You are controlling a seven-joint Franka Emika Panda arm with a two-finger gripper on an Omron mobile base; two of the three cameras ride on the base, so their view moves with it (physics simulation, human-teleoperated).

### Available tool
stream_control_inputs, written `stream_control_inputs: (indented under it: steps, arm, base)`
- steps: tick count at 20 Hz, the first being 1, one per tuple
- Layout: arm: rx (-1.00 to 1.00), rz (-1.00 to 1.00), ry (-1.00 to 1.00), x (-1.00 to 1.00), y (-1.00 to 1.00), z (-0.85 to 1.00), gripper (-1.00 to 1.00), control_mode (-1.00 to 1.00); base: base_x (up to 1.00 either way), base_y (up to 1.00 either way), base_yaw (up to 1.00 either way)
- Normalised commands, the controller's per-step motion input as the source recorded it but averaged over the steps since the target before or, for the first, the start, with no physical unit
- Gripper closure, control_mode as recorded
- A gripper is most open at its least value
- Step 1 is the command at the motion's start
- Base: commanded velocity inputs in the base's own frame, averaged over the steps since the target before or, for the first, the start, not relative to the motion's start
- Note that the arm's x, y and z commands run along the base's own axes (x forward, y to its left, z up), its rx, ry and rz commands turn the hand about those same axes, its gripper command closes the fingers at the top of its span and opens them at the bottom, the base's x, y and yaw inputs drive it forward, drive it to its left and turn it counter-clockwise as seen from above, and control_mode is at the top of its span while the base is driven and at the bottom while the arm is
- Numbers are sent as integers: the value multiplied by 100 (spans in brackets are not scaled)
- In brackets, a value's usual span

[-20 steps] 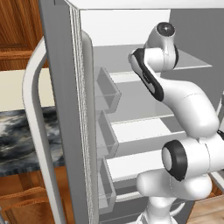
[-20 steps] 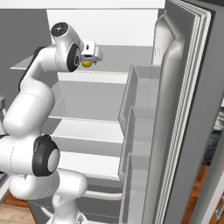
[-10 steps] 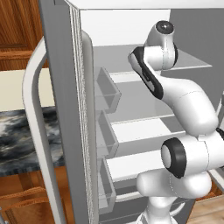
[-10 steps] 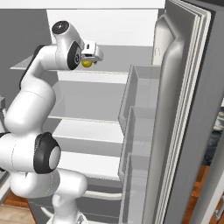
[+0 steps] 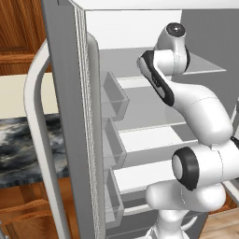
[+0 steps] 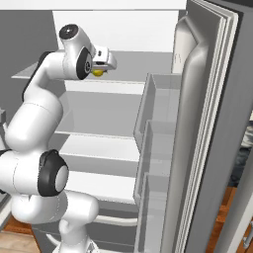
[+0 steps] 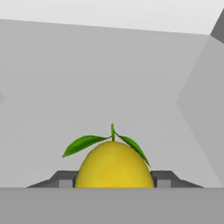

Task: Retrieve a lemon from the fridge and place it on the cutting board with the fish.

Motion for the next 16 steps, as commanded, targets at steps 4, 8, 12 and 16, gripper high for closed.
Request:
stream_control_inputs:
  steps: [4,8,12,16]
  arm:
    - [0,0,0,0,0,-8,100,-100]
    - [0,0,0,-2,0,-1,100,-100]
    - [0,0,-4,-28,0,0,100,-100]
    - [5,0,-1,-63,0,14,100,-100]
  base:
    - [0,0,0]
    - [0,0,0]
    - [0,0,0]
    - [0,0,0]
